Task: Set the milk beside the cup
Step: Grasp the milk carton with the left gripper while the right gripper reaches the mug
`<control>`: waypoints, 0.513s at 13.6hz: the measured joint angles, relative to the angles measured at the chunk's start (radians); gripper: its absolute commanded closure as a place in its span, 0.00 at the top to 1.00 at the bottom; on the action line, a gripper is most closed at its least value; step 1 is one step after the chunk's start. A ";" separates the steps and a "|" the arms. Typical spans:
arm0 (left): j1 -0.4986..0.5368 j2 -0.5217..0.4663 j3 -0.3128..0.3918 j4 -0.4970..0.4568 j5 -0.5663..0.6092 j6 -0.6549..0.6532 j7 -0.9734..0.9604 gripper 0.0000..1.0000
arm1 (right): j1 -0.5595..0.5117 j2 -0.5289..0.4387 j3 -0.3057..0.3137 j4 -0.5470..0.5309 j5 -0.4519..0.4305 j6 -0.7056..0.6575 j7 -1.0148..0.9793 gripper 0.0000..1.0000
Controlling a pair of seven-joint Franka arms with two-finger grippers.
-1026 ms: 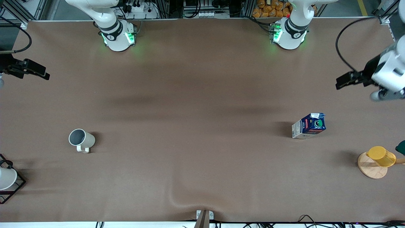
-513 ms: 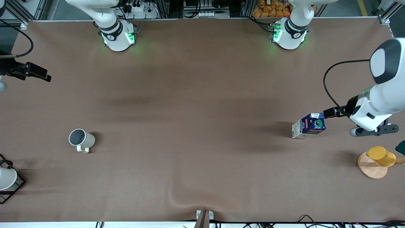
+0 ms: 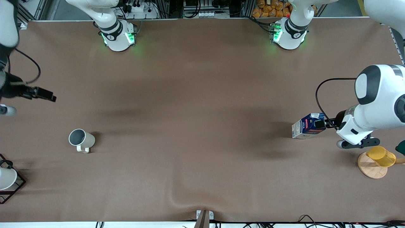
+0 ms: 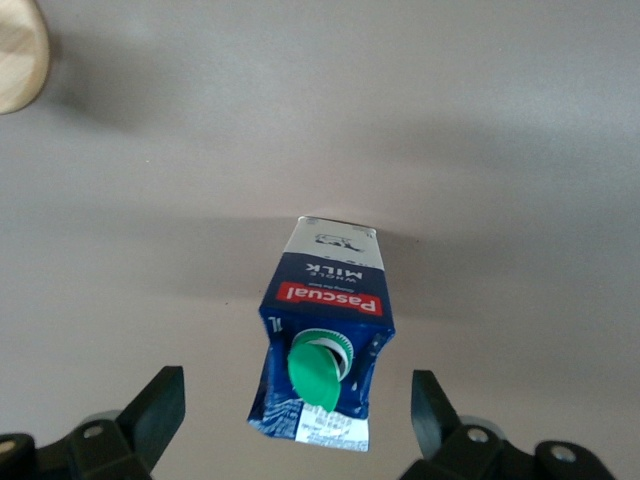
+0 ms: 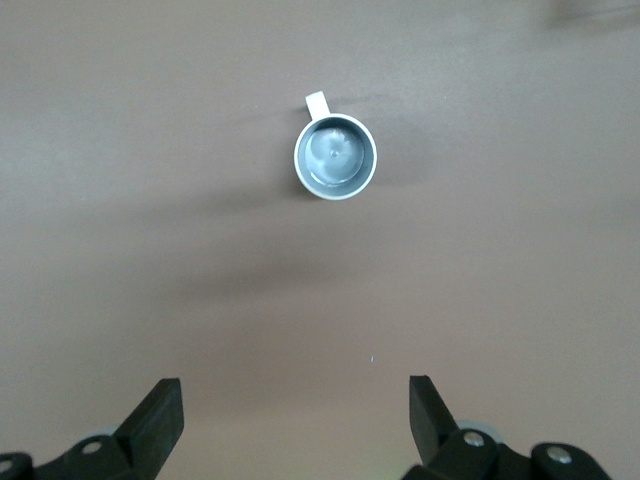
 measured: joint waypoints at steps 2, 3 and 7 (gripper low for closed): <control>0.000 0.000 -0.002 -0.035 0.000 0.038 0.000 1.00 | -0.011 0.083 0.000 -0.001 -0.001 0.057 0.000 1.00; 0.001 0.000 -0.001 -0.053 0.000 0.051 0.000 1.00 | -0.016 0.123 0.000 -0.001 -0.003 0.087 0.000 1.00; 0.005 -0.001 -0.001 -0.106 0.000 0.075 0.000 1.00 | -0.028 0.262 -0.002 0.000 -0.041 0.241 -0.048 1.00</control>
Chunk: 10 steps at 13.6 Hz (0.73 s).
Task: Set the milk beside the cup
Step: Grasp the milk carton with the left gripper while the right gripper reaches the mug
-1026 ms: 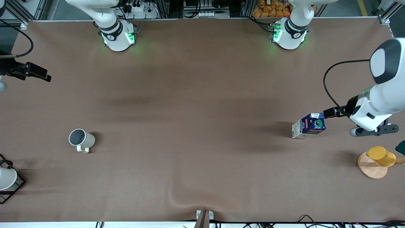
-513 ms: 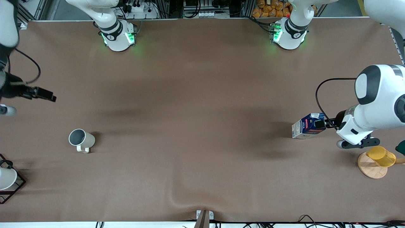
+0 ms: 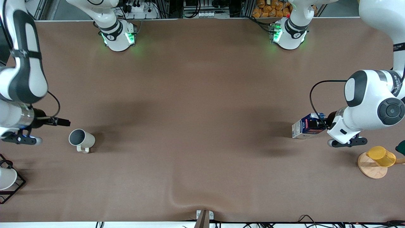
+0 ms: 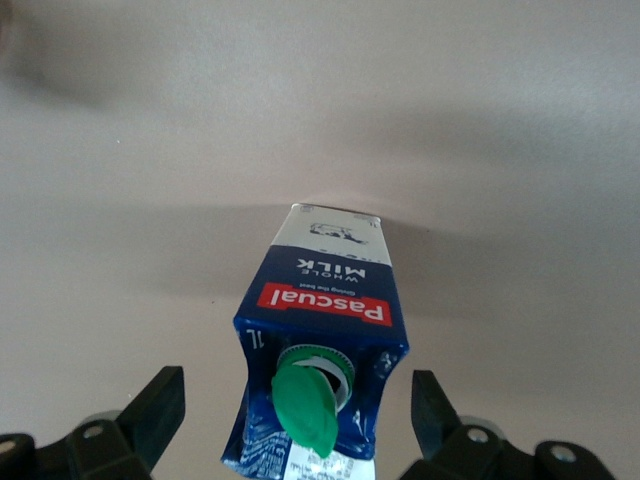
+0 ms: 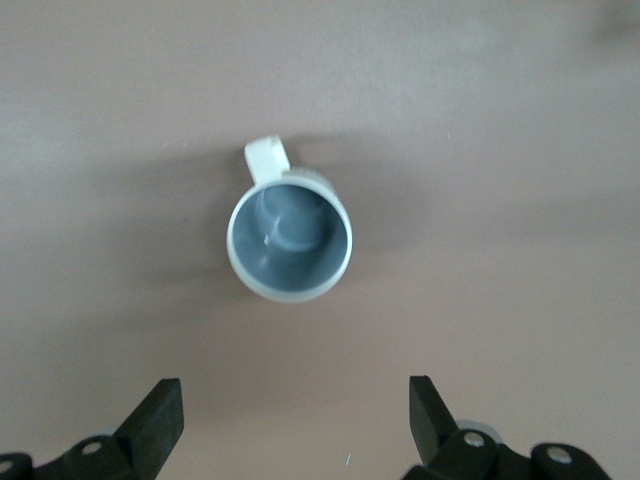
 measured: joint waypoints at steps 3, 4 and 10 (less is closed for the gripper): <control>0.002 -0.001 0.000 -0.024 0.000 0.012 0.000 1.00 | -0.034 0.101 -0.002 0.001 -0.004 0.082 -0.061 1.00; 0.003 -0.001 0.000 -0.028 0.000 0.012 0.000 1.00 | -0.044 0.128 -0.002 0.001 -0.004 0.095 -0.069 1.00; 0.010 -0.002 0.000 -0.049 0.000 0.013 0.000 0.99 | -0.046 0.223 0.009 0.003 -0.004 0.137 -0.078 0.25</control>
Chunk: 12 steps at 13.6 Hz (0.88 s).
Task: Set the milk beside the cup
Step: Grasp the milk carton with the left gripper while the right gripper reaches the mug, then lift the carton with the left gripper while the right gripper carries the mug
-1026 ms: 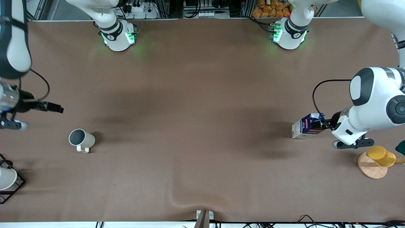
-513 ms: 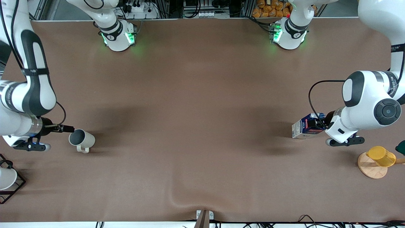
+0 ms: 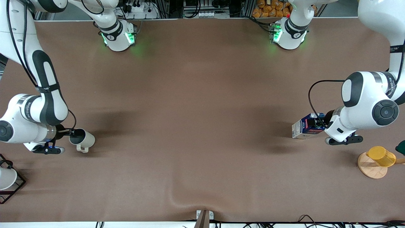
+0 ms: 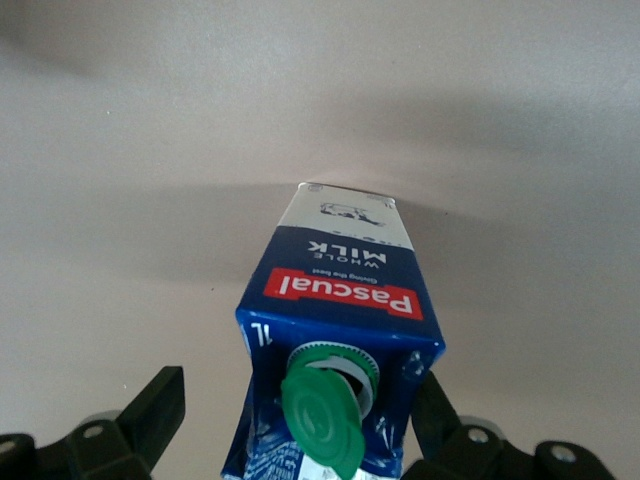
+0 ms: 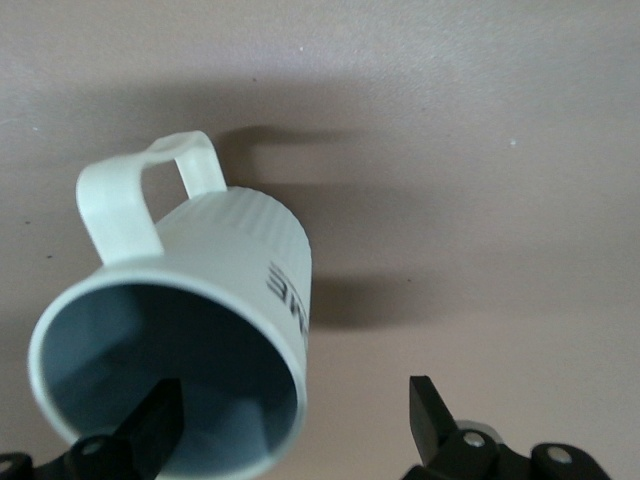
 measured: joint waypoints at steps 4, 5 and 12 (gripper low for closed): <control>0.000 0.000 -0.002 -0.003 0.000 0.001 0.000 0.59 | 0.000 0.018 0.001 0.003 0.000 0.013 0.000 0.00; 0.000 0.000 -0.003 -0.003 0.000 0.002 0.000 0.53 | 0.000 0.018 0.001 0.005 0.000 0.013 0.000 0.00; -0.003 -0.020 -0.030 0.001 0.000 0.016 0.001 0.45 | 0.001 0.012 0.005 0.036 0.015 -0.003 0.001 0.00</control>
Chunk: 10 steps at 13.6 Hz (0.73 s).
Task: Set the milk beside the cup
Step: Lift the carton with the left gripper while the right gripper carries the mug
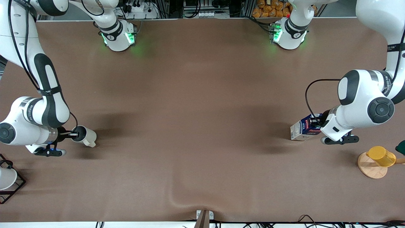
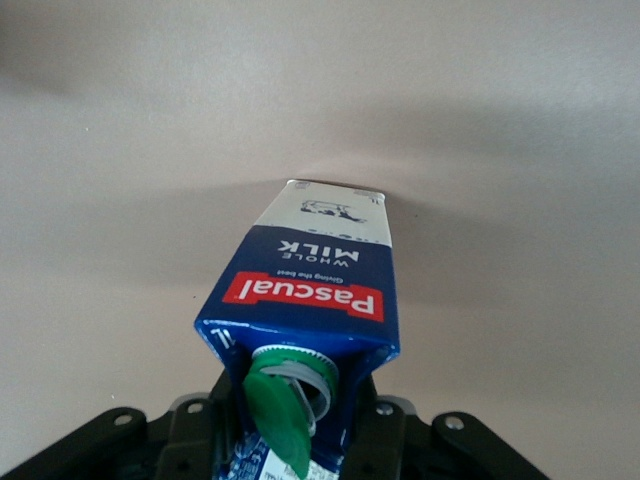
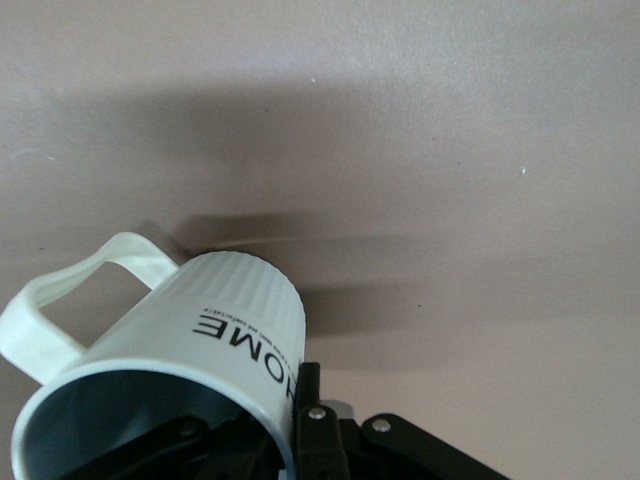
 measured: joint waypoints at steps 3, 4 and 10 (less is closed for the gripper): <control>0.000 -0.033 -0.014 0.002 0.000 0.000 0.004 0.45 | 0.012 -0.037 0.018 0.076 0.003 -0.129 0.000 0.00; 0.000 -0.046 -0.025 0.002 0.000 0.000 0.005 0.45 | 0.025 -0.052 0.022 0.113 0.007 -0.190 0.000 0.00; 0.000 -0.122 -0.057 0.003 0.000 -0.041 0.005 0.46 | 0.164 -0.130 0.030 0.227 0.089 -0.386 0.073 0.00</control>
